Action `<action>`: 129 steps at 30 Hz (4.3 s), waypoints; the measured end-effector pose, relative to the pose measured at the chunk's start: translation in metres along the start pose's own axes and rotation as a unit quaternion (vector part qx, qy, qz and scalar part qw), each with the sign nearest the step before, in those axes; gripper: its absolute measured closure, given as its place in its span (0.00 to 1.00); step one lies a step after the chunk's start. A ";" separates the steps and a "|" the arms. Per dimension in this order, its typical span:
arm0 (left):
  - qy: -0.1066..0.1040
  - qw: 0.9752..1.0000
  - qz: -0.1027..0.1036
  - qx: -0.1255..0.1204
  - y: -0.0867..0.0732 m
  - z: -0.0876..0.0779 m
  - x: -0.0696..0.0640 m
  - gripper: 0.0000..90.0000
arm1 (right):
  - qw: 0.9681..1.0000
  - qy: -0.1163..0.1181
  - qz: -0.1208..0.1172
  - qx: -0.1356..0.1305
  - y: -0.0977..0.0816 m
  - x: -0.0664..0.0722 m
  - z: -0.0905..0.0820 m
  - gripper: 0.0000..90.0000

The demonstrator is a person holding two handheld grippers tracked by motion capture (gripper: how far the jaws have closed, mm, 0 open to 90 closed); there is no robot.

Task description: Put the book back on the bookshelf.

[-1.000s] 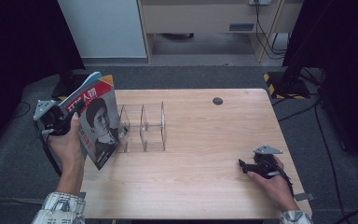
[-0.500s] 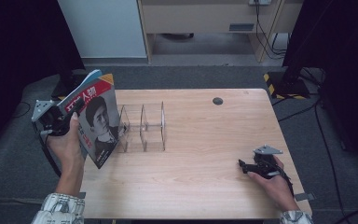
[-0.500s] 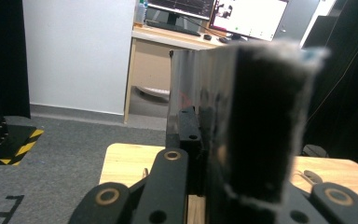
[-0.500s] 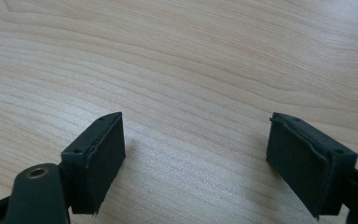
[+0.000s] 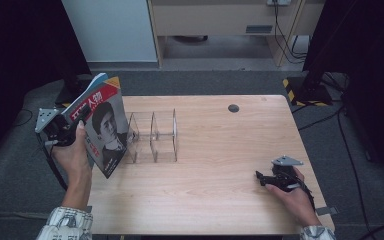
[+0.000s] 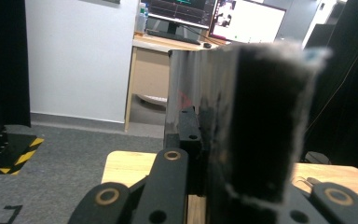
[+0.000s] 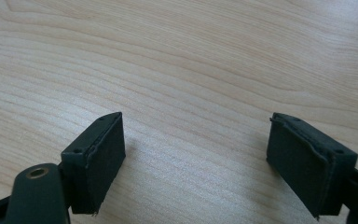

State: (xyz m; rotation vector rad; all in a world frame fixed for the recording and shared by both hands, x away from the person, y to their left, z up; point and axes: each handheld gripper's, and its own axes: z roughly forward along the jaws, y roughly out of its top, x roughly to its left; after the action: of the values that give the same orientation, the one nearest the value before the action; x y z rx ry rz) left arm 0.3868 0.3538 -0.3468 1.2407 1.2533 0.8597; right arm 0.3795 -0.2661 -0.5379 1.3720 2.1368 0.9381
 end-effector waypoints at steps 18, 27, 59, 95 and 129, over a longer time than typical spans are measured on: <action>-0.021 1.000 -0.003 -0.019 -0.015 -0.004 -0.002 0.96 | 1.000 0.000 0.001 0.000 0.000 0.001 0.000 0.22; -0.021 0.999 -0.007 -0.025 -0.030 -0.007 0.005 0.96 | 1.000 0.001 0.000 0.000 -0.001 0.001 -0.001 0.22; -0.026 0.999 -0.011 -0.030 -0.042 -0.005 0.004 0.94 | 1.000 0.004 -0.001 -0.001 -0.001 0.002 -0.001 0.21; -0.021 1.000 0.012 0.000 -0.035 -0.002 0.006 0.61 | 1.000 0.005 -0.004 -0.001 -0.002 0.003 -0.002 0.21; -0.035 0.998 0.038 0.022 -0.043 -0.002 0.007 0.19 | 1.000 0.007 -0.005 0.001 -0.002 0.003 -0.003 0.21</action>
State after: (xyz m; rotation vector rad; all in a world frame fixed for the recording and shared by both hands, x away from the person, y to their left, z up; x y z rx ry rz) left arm 0.3797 0.3528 -0.3898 1.3489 1.1815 0.8399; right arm 0.3749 -0.2646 -0.5377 1.3590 2.1547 0.9448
